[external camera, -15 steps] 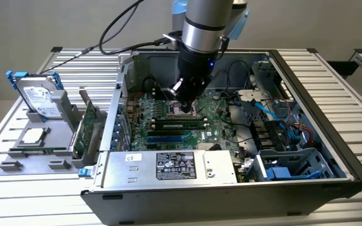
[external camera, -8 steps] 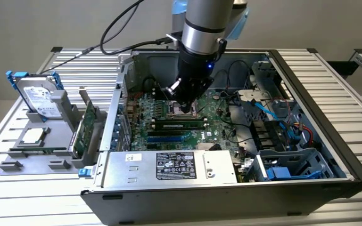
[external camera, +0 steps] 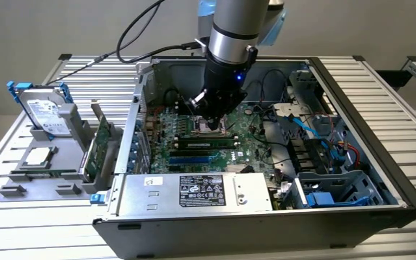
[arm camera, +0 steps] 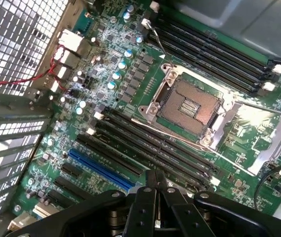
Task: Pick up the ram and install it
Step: 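Press down the ram until it locks into place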
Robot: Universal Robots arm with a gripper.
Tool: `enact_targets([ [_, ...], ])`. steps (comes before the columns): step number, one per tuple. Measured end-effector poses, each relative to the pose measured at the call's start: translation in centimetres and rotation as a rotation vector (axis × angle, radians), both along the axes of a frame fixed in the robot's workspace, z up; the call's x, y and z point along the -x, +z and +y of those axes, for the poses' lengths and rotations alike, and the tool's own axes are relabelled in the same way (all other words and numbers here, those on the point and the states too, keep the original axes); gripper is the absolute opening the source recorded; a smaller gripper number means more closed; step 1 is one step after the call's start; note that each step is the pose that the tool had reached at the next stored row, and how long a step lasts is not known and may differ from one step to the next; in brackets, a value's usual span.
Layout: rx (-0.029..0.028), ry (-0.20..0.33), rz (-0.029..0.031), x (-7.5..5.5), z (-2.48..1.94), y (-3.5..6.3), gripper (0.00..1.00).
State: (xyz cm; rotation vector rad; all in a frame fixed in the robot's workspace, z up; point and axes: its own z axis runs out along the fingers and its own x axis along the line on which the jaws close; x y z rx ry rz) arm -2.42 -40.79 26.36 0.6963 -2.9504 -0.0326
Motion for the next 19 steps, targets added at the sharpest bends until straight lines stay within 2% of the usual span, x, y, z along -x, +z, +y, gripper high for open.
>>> enact_targets([
  [1,0.0001,-0.010,-0.0025,0.00,0.00,-0.01,0.11],
  [2,0.0010,-0.036,-0.0122,0.00,0.00,-0.01,0.11],
  [3,0.0056,-0.072,-0.0335,0.01,0.00,-0.03,0.11],
  [4,0.0120,-0.091,-0.0452,0.00,0.00,-0.08,0.11],
  [5,0.0179,-0.106,-0.0530,0.00,0.00,-0.13,0.11],
  [6,0.0265,-0.137,-0.0624,0.00,0.00,-0.22,0.11],
  [8,0.0294,-0.173,-0.0629,0.00,0.00,-0.33,0.11],
  [19,0.0352,-0.352,-0.0602,0.01,0.00,-0.68,0.11],
])
